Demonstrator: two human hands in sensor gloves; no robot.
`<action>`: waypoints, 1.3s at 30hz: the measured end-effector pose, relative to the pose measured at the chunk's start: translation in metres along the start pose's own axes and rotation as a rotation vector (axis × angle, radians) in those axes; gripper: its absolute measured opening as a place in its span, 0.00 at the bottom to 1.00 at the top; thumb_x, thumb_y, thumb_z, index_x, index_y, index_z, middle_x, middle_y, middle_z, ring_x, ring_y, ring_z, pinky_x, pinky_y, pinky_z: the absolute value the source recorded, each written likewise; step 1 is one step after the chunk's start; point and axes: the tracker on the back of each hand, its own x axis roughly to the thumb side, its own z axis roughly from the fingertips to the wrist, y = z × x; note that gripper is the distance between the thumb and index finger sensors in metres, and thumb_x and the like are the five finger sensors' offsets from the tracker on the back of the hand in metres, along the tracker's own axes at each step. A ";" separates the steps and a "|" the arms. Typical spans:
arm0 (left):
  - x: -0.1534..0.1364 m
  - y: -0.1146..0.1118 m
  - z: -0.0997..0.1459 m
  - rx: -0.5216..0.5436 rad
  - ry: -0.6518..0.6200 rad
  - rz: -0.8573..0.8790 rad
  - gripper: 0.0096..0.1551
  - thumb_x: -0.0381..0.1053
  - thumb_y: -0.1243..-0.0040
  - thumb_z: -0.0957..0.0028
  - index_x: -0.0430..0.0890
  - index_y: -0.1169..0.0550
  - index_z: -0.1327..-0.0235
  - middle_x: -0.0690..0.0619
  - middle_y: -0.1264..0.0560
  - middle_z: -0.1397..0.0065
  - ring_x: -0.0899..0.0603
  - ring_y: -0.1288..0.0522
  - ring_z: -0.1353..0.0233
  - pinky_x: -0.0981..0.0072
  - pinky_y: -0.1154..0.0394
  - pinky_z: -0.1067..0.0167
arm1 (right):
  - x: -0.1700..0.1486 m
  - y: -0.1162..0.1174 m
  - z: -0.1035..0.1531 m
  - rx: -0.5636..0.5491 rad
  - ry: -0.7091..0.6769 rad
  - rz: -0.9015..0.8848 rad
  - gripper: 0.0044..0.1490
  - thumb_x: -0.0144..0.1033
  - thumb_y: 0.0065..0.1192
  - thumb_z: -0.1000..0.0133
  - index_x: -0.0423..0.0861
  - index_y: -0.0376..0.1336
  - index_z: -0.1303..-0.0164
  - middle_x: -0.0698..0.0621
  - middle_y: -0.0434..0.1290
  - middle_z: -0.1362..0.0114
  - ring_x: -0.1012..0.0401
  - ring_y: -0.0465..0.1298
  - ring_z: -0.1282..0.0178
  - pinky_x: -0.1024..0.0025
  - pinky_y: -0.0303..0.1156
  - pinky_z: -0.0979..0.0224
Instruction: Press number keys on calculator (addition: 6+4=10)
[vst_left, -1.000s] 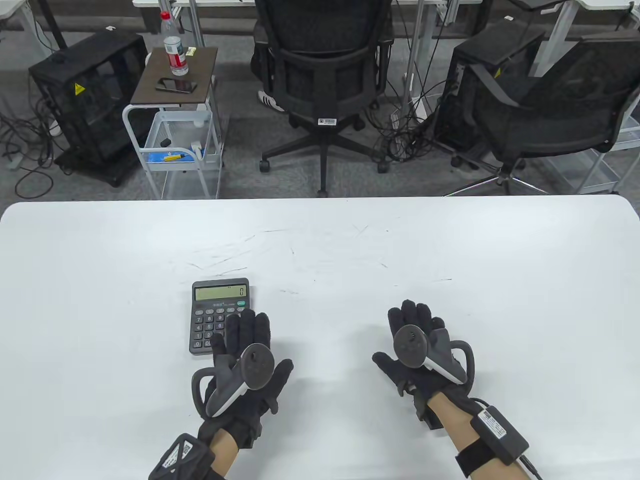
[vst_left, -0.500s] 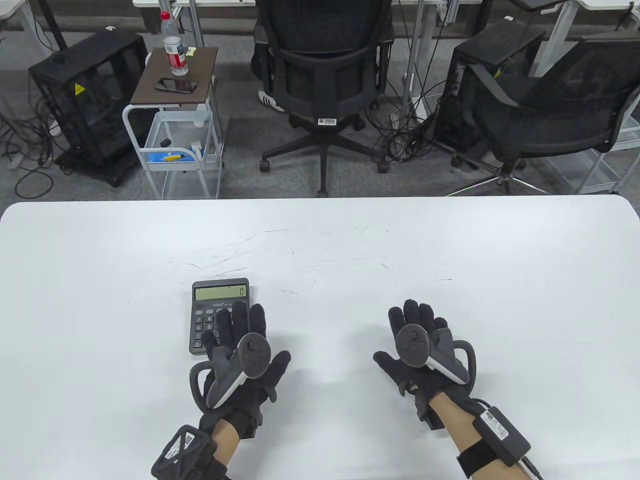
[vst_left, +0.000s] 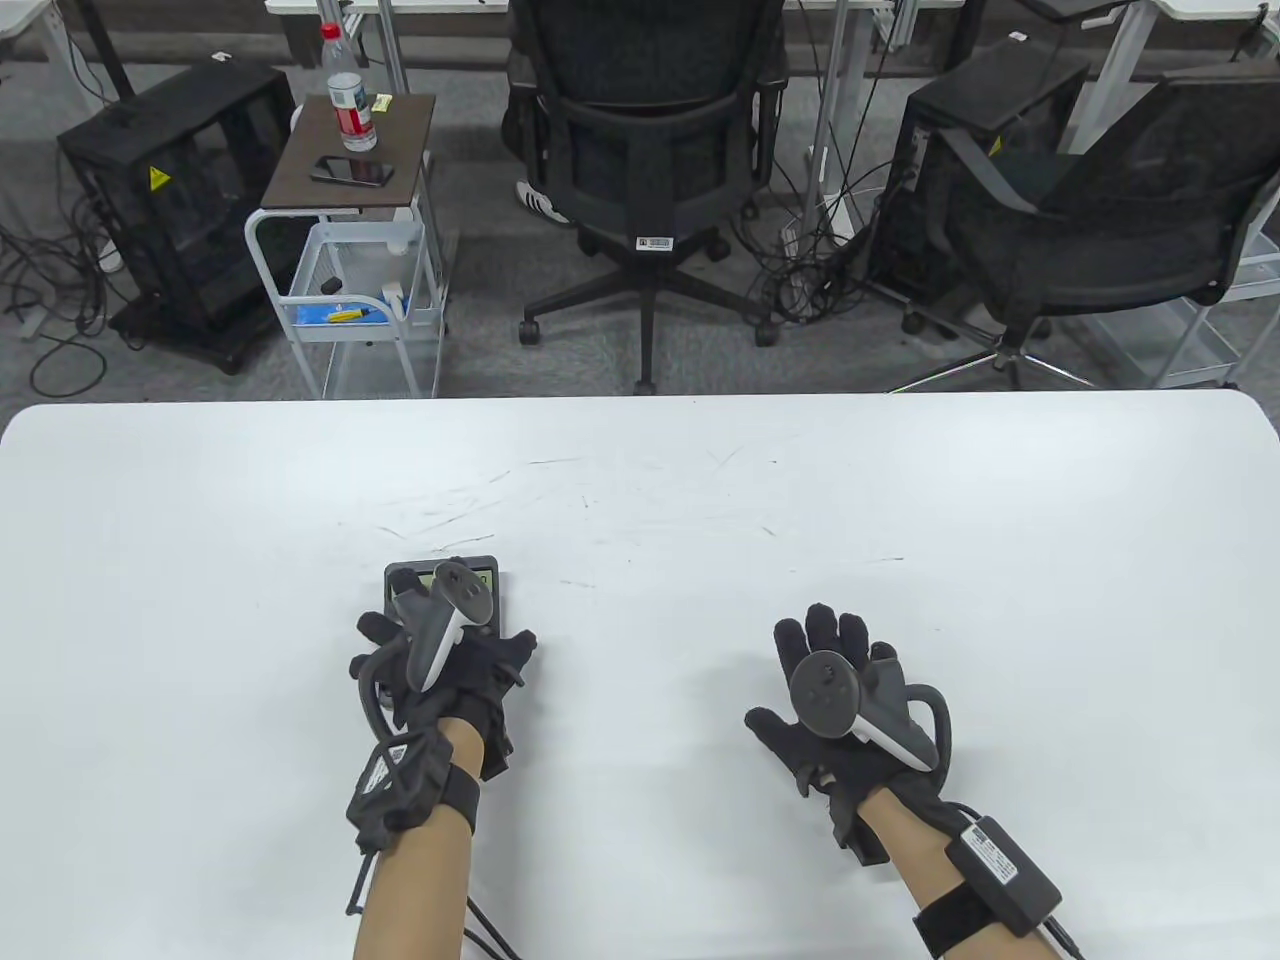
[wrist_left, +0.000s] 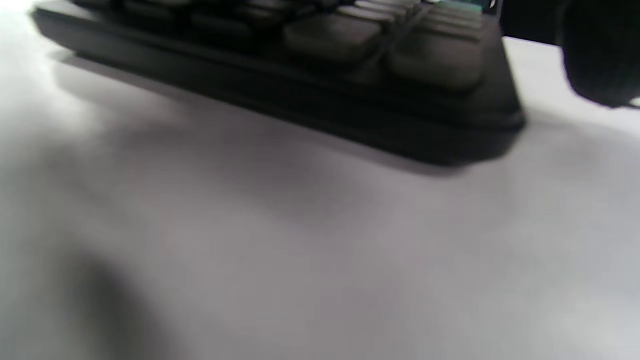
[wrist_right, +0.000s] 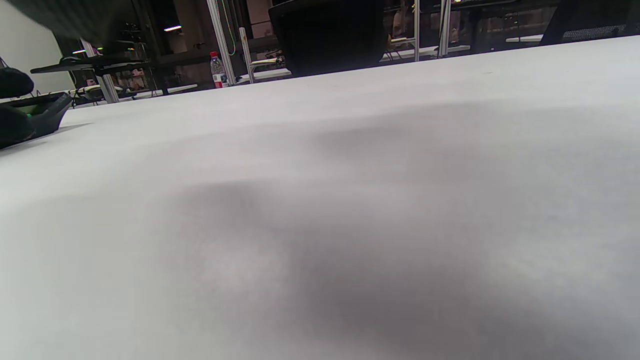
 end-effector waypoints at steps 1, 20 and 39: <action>0.001 0.000 -0.004 -0.003 0.019 -0.011 0.67 0.81 0.29 0.64 0.73 0.59 0.25 0.54 0.69 0.14 0.22 0.58 0.16 0.15 0.51 0.27 | -0.001 0.000 0.000 0.001 0.003 -0.004 0.60 0.72 0.51 0.53 0.55 0.33 0.20 0.42 0.34 0.12 0.37 0.38 0.16 0.34 0.40 0.22; 0.031 -0.006 0.054 0.027 -0.051 0.056 0.67 0.80 0.30 0.62 0.66 0.59 0.24 0.45 0.65 0.15 0.15 0.47 0.22 0.12 0.36 0.36 | -0.002 0.000 0.000 -0.002 0.022 0.001 0.60 0.72 0.51 0.53 0.55 0.34 0.20 0.41 0.34 0.13 0.37 0.38 0.16 0.33 0.41 0.23; 0.154 -0.072 0.133 -0.013 -0.216 -0.038 0.66 0.81 0.34 0.59 0.63 0.61 0.24 0.42 0.65 0.16 0.14 0.46 0.24 0.12 0.35 0.38 | -0.003 -0.006 0.004 -0.022 0.032 -0.020 0.60 0.71 0.51 0.53 0.54 0.34 0.20 0.41 0.35 0.12 0.37 0.39 0.16 0.33 0.41 0.22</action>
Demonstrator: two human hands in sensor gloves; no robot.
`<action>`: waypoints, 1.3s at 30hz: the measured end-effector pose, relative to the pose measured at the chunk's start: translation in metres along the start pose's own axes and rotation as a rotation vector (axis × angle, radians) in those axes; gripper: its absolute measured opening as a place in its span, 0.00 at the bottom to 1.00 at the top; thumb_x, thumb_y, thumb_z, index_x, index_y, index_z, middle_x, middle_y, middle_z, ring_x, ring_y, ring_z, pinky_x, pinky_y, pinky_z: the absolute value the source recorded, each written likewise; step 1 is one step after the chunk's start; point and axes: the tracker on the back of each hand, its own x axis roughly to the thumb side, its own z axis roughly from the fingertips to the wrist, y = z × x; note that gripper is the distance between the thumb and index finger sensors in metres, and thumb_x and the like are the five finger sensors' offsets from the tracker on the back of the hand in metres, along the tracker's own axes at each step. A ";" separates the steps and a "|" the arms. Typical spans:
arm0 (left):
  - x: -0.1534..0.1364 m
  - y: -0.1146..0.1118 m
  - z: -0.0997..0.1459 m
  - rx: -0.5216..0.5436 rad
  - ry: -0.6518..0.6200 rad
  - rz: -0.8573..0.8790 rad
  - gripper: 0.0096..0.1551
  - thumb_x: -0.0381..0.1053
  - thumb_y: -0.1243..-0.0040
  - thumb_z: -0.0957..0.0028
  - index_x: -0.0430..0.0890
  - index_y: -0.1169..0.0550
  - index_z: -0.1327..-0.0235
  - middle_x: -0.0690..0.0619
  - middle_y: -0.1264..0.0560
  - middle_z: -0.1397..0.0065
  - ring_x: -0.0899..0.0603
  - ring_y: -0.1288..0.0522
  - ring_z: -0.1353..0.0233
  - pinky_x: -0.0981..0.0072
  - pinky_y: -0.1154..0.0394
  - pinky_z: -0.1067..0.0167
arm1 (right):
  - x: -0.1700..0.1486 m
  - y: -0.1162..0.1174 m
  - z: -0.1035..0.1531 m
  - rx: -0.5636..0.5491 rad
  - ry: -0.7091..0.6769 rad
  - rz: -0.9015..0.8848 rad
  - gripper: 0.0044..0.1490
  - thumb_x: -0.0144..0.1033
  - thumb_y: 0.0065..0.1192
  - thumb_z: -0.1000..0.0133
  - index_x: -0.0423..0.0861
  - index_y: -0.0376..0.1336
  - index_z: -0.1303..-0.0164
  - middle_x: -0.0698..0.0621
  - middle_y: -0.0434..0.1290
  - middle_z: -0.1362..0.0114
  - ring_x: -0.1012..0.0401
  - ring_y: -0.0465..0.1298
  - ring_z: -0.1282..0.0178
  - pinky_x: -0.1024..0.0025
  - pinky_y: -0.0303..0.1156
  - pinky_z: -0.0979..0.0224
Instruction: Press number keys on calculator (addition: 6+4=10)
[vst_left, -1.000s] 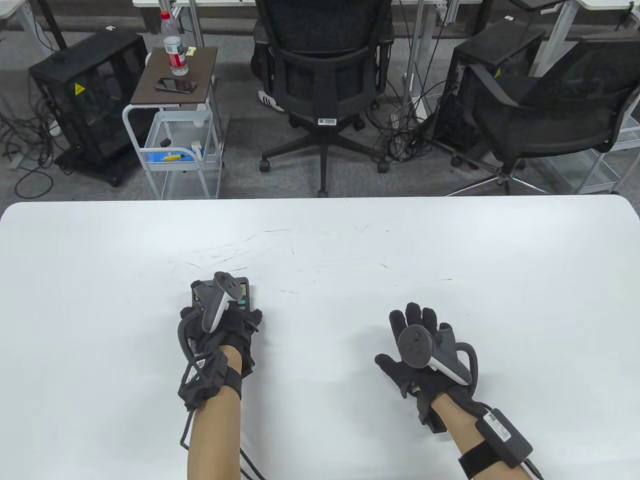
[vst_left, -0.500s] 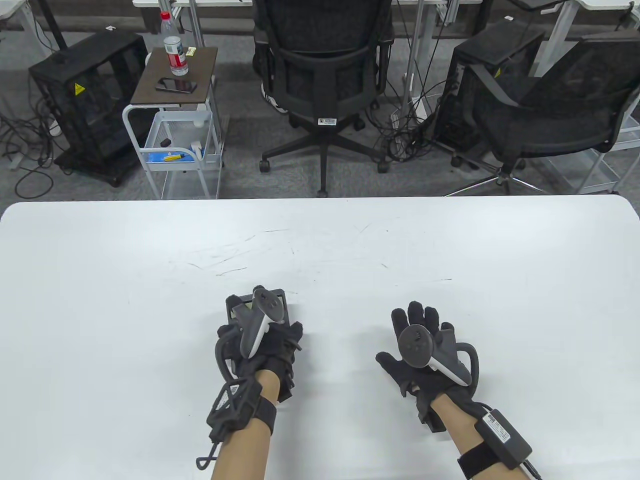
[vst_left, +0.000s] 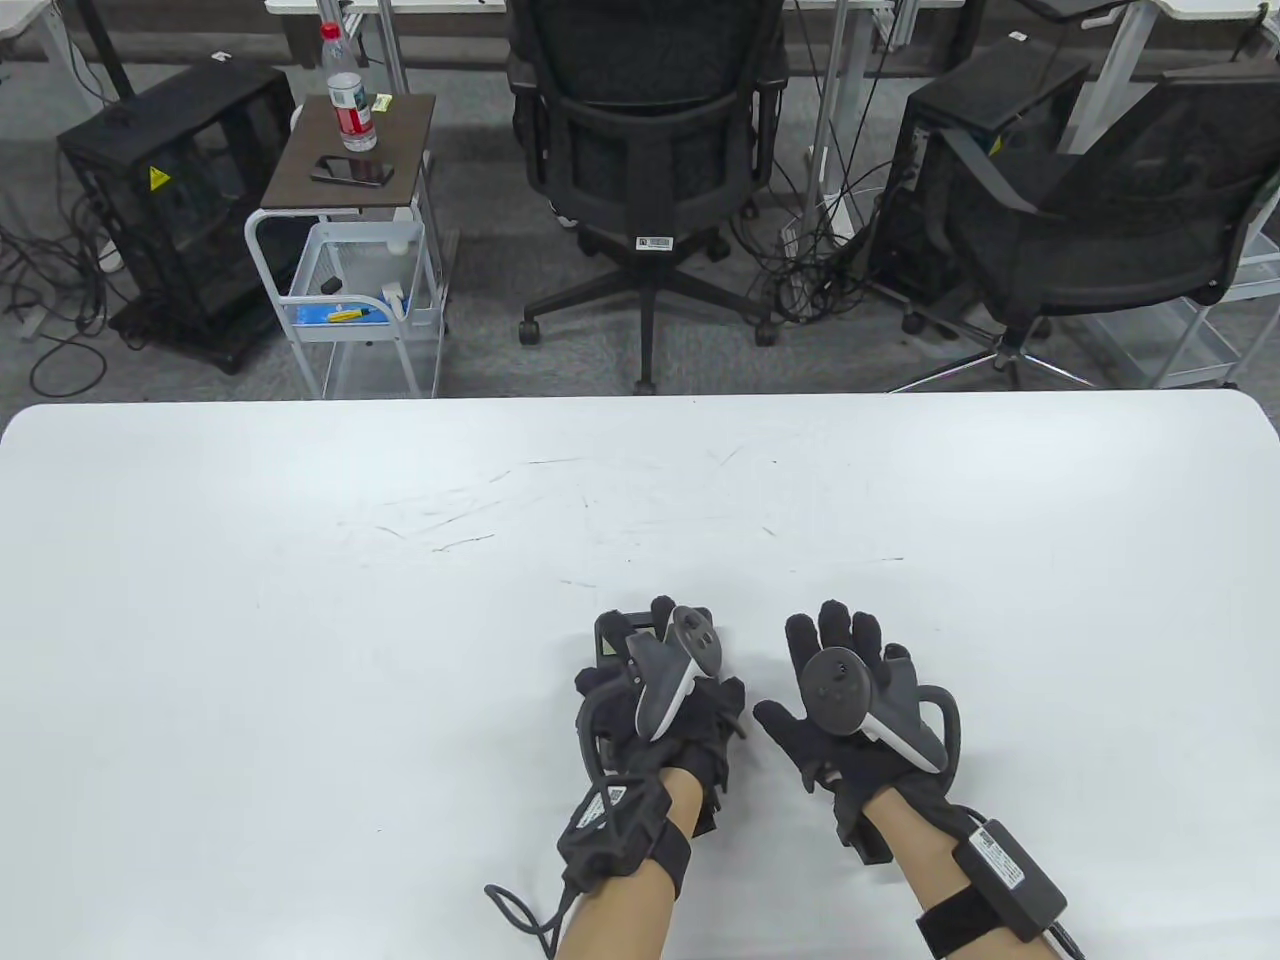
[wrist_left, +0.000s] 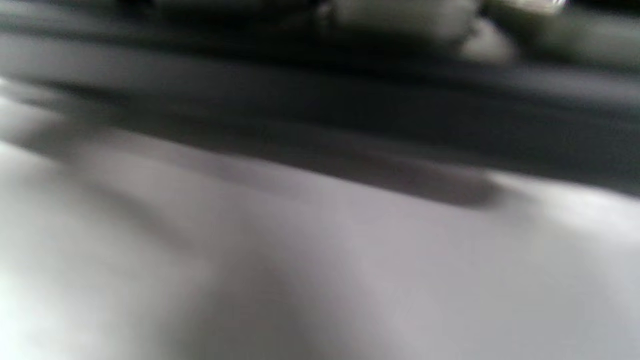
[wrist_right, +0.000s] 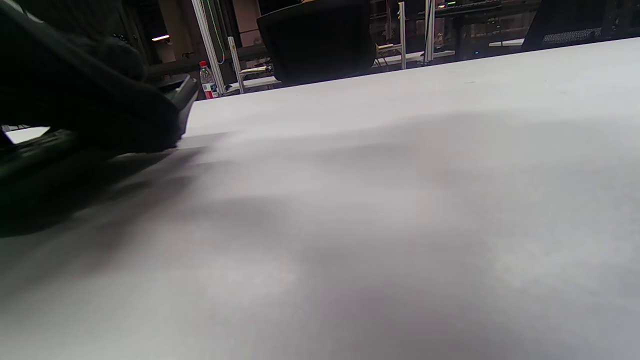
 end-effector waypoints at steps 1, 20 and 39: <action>0.004 -0.001 0.001 0.002 -0.006 -0.009 0.67 0.81 0.34 0.59 0.63 0.61 0.24 0.42 0.65 0.16 0.14 0.46 0.24 0.13 0.35 0.38 | 0.000 0.000 0.000 0.001 0.002 0.000 0.60 0.71 0.51 0.53 0.54 0.34 0.20 0.41 0.35 0.13 0.37 0.39 0.16 0.33 0.41 0.22; 0.010 -0.004 0.004 -0.041 -0.002 -0.103 0.68 0.86 0.44 0.58 0.59 0.66 0.24 0.43 0.68 0.16 0.17 0.47 0.22 0.16 0.35 0.36 | 0.000 0.000 0.000 0.015 0.012 0.022 0.60 0.71 0.51 0.53 0.54 0.34 0.20 0.41 0.35 0.12 0.37 0.38 0.16 0.33 0.41 0.22; -0.125 0.052 0.021 0.277 -0.342 -0.047 0.55 0.77 0.45 0.55 0.58 0.53 0.21 0.53 0.58 0.12 0.37 0.57 0.13 0.30 0.55 0.23 | 0.006 0.006 -0.002 0.043 0.013 0.032 0.59 0.71 0.51 0.53 0.55 0.34 0.20 0.41 0.35 0.12 0.37 0.38 0.16 0.33 0.41 0.22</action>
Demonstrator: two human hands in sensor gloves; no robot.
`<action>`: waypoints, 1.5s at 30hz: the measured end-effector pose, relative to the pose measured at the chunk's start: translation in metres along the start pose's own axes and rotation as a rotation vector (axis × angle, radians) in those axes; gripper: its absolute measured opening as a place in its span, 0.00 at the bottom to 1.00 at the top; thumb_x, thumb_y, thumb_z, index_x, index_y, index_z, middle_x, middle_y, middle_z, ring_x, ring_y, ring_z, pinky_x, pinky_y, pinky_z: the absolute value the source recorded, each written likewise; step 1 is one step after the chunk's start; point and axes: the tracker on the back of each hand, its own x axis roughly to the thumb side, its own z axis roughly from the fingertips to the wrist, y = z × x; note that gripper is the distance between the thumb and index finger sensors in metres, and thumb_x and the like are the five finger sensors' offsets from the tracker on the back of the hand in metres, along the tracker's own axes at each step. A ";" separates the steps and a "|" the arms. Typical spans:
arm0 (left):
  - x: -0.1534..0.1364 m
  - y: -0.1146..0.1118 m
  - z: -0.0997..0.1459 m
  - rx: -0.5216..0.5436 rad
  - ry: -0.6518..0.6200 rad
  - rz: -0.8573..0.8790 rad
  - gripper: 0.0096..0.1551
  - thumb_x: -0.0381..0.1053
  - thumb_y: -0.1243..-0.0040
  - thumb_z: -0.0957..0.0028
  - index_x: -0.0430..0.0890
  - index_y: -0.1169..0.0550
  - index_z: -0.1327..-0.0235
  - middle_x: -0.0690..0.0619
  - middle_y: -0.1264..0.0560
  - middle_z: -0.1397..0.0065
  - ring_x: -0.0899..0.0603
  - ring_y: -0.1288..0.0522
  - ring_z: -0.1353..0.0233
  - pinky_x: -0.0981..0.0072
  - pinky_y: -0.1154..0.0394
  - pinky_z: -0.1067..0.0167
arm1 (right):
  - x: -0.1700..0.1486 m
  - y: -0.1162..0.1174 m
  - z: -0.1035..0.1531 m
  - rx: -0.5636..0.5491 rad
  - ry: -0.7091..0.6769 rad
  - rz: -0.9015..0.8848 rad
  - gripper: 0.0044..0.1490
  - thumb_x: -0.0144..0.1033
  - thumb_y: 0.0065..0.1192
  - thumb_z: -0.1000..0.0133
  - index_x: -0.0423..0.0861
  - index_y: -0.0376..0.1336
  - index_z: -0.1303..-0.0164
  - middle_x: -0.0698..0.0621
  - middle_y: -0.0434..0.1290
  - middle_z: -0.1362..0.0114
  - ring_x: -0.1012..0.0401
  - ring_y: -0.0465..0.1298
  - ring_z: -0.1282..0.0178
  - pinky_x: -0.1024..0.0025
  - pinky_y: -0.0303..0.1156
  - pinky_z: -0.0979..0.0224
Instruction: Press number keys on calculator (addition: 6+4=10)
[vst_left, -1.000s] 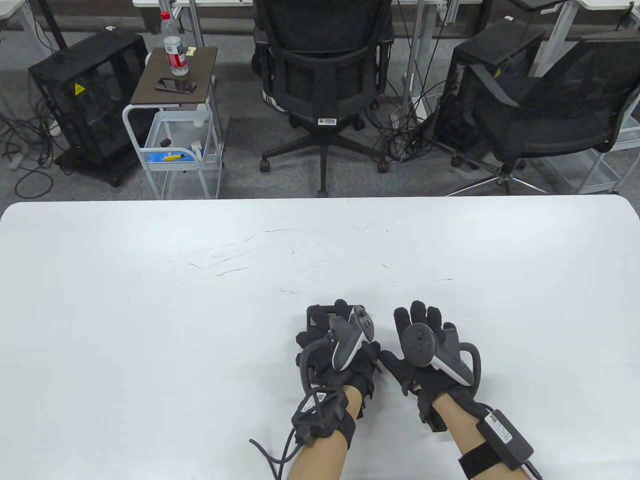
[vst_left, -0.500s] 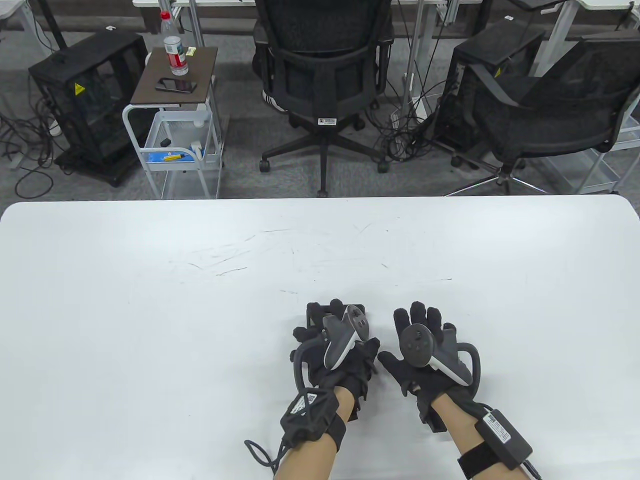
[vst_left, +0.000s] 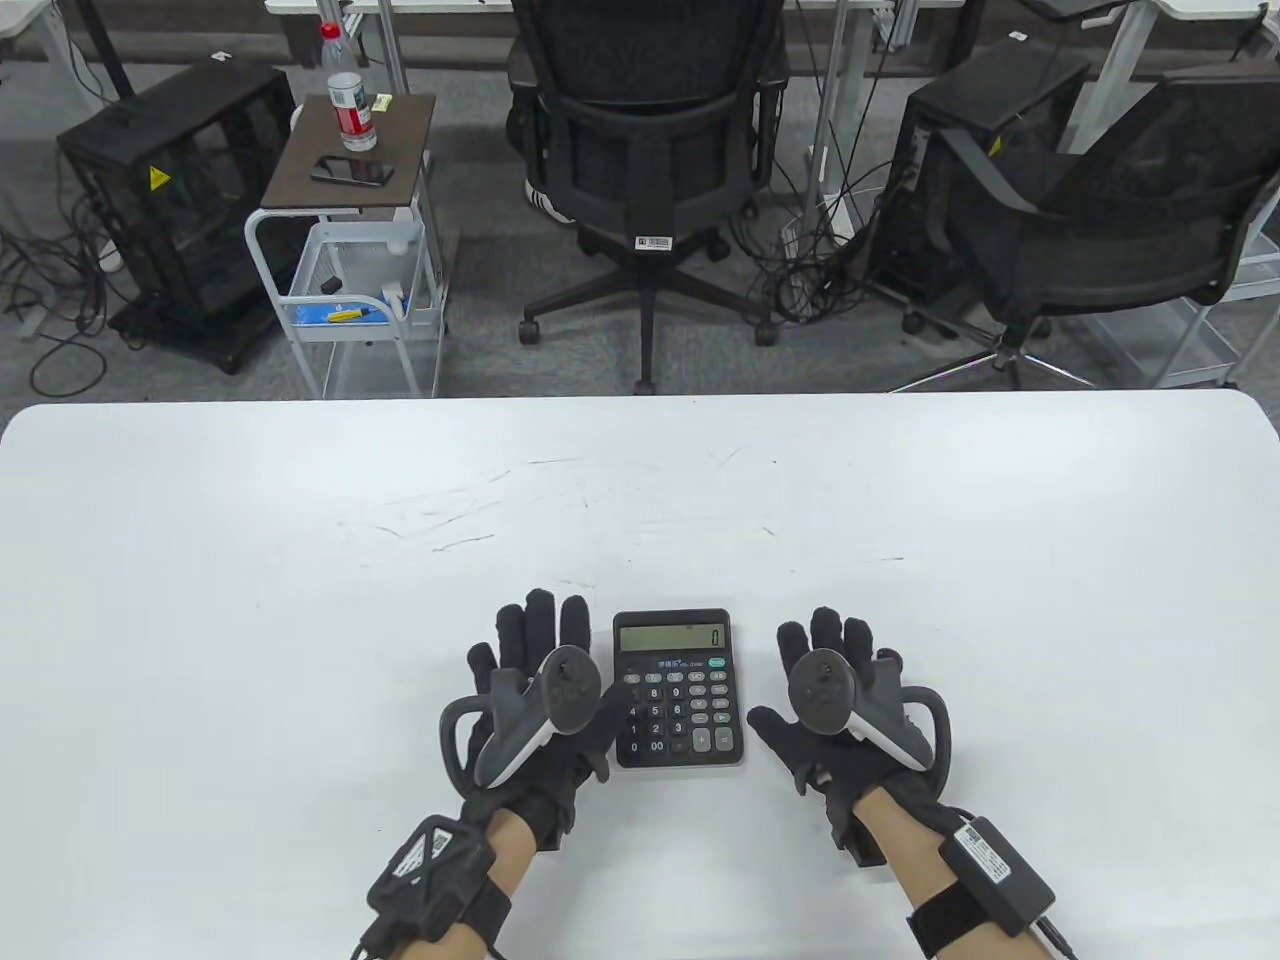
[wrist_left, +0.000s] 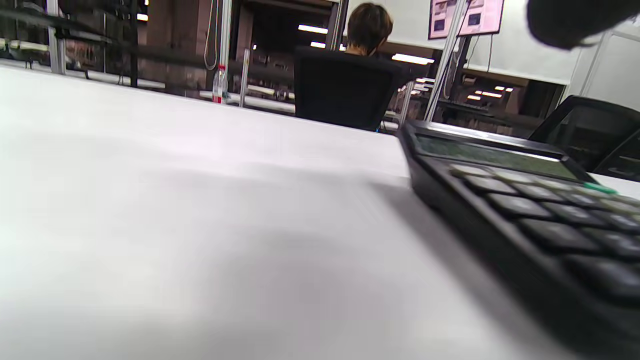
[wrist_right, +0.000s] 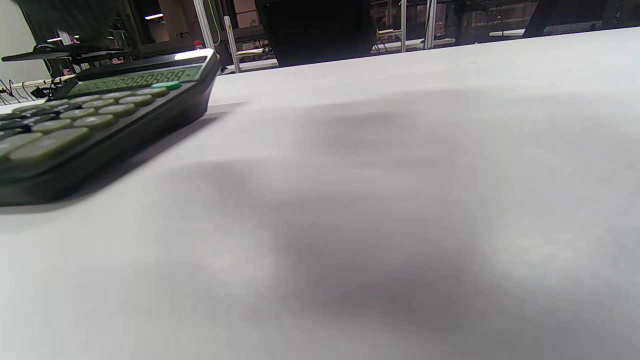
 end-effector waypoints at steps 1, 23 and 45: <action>-0.007 0.000 0.004 -0.005 -0.014 0.003 0.55 0.76 0.45 0.55 0.59 0.54 0.22 0.54 0.58 0.12 0.38 0.58 0.13 0.31 0.56 0.23 | 0.000 0.000 0.000 -0.001 0.001 0.003 0.59 0.71 0.51 0.53 0.55 0.34 0.20 0.41 0.35 0.12 0.37 0.38 0.16 0.33 0.41 0.22; -0.025 -0.010 0.010 -0.057 -0.010 0.025 0.55 0.76 0.46 0.55 0.59 0.56 0.22 0.56 0.60 0.12 0.38 0.61 0.13 0.28 0.59 0.24 | 0.055 0.022 0.006 0.077 -0.248 -0.026 0.50 0.70 0.54 0.53 0.67 0.45 0.21 0.44 0.36 0.12 0.39 0.38 0.15 0.34 0.41 0.22; -0.024 -0.009 0.010 -0.048 -0.003 0.020 0.55 0.76 0.47 0.54 0.59 0.55 0.22 0.55 0.60 0.12 0.37 0.61 0.13 0.28 0.59 0.24 | 0.061 0.031 0.005 0.124 -0.271 0.025 0.50 0.69 0.54 0.53 0.68 0.43 0.21 0.44 0.36 0.12 0.39 0.38 0.16 0.34 0.40 0.22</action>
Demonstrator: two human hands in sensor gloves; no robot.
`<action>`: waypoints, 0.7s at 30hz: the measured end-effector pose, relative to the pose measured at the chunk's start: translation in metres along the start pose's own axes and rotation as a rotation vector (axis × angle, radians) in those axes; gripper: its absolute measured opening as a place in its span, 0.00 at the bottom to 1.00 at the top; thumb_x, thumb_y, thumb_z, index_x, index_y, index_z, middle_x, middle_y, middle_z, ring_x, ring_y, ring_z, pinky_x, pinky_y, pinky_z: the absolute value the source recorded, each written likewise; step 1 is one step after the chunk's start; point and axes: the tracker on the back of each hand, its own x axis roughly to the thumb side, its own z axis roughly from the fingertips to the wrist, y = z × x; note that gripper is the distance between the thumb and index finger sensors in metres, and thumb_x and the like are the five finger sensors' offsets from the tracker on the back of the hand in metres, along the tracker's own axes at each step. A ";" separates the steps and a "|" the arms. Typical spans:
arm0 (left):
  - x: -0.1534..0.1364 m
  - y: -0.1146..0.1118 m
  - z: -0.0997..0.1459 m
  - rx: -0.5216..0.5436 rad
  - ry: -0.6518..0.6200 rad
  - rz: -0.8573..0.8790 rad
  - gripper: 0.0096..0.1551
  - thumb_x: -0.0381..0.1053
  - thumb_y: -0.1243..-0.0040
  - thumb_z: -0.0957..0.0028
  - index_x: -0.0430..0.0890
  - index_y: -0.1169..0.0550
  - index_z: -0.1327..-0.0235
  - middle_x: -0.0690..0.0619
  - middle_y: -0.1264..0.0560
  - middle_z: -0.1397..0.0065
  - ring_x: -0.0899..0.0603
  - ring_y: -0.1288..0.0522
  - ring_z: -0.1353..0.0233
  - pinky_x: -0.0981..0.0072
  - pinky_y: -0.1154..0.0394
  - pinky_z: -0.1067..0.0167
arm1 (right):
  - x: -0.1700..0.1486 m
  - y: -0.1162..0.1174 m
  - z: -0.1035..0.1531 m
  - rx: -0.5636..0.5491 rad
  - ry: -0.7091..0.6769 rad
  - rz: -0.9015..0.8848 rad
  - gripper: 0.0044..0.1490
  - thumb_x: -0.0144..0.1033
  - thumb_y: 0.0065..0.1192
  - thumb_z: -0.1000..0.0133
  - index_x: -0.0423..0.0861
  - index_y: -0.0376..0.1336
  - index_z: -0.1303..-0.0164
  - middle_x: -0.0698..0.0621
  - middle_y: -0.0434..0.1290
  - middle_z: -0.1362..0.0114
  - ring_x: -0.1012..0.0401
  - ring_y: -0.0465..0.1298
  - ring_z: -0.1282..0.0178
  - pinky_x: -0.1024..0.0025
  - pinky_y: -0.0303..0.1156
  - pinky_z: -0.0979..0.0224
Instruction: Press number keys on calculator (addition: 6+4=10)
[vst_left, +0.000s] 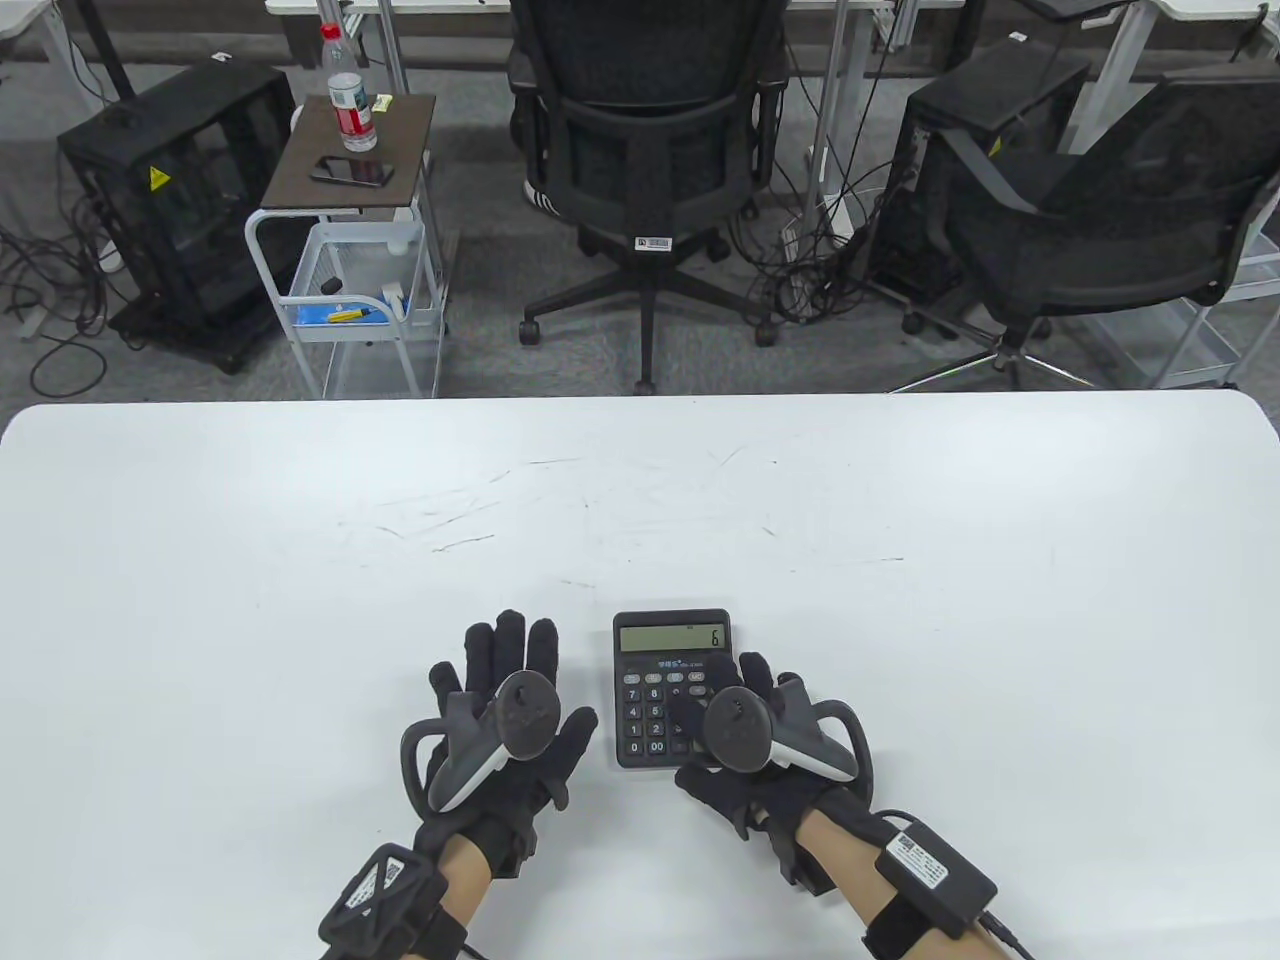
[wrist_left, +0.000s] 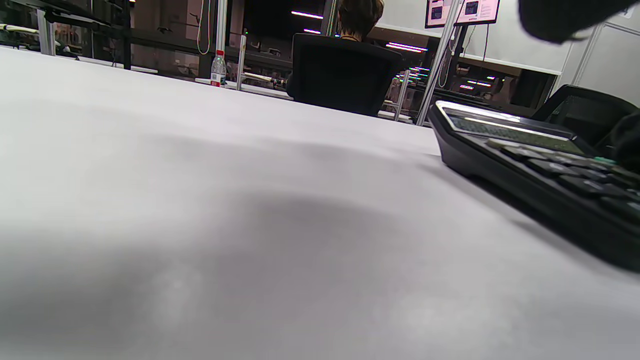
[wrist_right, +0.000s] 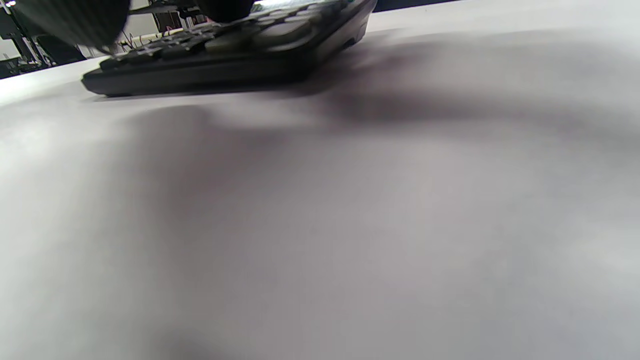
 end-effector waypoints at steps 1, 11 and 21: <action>0.000 0.000 0.000 0.002 0.000 -0.004 0.55 0.76 0.46 0.54 0.58 0.55 0.22 0.55 0.60 0.12 0.37 0.60 0.13 0.28 0.59 0.24 | -0.002 -0.001 0.001 -0.004 0.001 -0.009 0.49 0.69 0.54 0.53 0.68 0.43 0.21 0.44 0.37 0.12 0.39 0.38 0.16 0.34 0.40 0.22; 0.001 -0.001 0.000 -0.001 -0.008 -0.005 0.54 0.75 0.46 0.54 0.58 0.55 0.22 0.54 0.59 0.12 0.37 0.60 0.13 0.28 0.58 0.24 | -0.014 -0.011 0.013 0.036 -0.025 -0.095 0.44 0.66 0.56 0.52 0.66 0.54 0.23 0.44 0.40 0.12 0.40 0.39 0.15 0.35 0.41 0.22; 0.001 -0.001 0.001 -0.008 0.002 -0.003 0.54 0.75 0.47 0.54 0.58 0.55 0.22 0.54 0.59 0.12 0.37 0.60 0.14 0.28 0.58 0.24 | -0.015 -0.007 0.009 0.063 -0.025 -0.105 0.38 0.64 0.57 0.51 0.67 0.60 0.28 0.46 0.44 0.12 0.40 0.40 0.15 0.35 0.41 0.21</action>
